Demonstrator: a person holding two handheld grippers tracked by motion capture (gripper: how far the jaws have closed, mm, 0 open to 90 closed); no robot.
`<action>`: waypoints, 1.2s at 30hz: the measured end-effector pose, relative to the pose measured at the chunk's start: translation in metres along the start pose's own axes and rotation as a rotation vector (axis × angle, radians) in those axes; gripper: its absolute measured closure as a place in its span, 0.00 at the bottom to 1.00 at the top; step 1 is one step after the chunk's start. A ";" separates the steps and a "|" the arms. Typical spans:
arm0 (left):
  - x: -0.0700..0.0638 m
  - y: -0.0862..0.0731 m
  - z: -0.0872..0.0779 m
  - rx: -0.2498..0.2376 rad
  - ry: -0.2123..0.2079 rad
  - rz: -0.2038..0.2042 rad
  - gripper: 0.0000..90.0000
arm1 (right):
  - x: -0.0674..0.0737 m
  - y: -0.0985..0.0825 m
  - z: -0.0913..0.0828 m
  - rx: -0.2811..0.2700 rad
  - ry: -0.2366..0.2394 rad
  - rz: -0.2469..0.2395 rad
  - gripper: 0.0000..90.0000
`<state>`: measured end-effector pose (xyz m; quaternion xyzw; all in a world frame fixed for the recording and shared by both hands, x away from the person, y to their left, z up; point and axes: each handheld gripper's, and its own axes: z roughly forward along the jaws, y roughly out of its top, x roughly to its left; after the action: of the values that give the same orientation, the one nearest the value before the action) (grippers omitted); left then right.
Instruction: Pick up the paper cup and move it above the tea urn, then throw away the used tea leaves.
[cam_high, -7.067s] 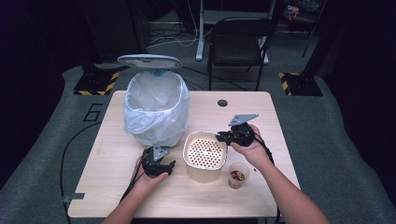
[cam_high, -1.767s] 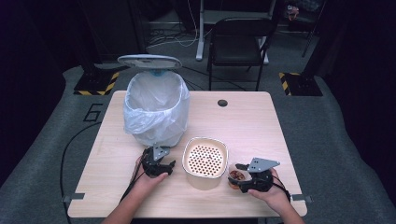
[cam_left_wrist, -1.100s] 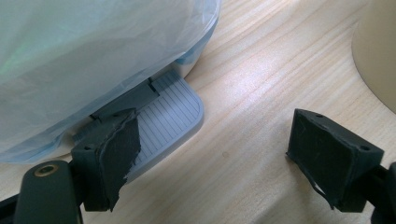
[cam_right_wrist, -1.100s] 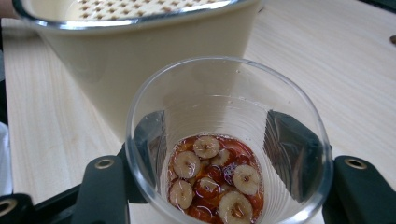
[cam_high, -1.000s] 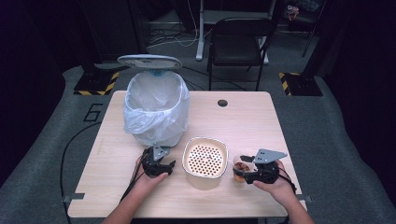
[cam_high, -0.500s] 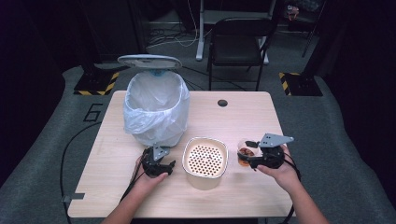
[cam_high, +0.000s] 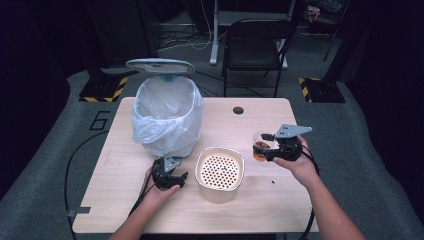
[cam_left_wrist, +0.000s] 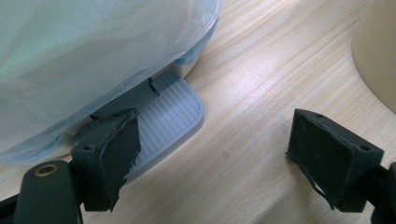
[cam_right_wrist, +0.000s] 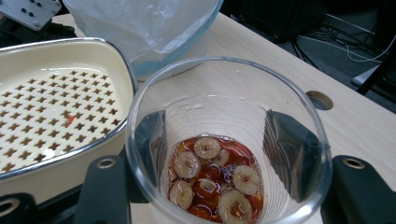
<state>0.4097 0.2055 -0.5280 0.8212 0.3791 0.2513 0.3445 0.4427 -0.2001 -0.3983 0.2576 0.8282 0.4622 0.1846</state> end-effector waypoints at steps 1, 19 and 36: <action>0.000 0.000 0.000 -0.001 0.000 0.000 0.18 | -0.001 0.002 0.001 0.003 -0.003 -0.005 0.44; 0.000 0.000 0.000 0.000 0.000 0.000 0.18 | -0.005 0.037 0.014 -0.048 0.068 -0.116 0.44; 0.000 0.000 0.000 0.000 0.000 0.000 0.18 | 0.012 0.065 0.025 -0.074 0.098 -0.265 0.44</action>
<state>0.4097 0.2055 -0.5280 0.8212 0.3791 0.2512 0.3446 0.4632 -0.1482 -0.3559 0.1160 0.8453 0.4761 0.2129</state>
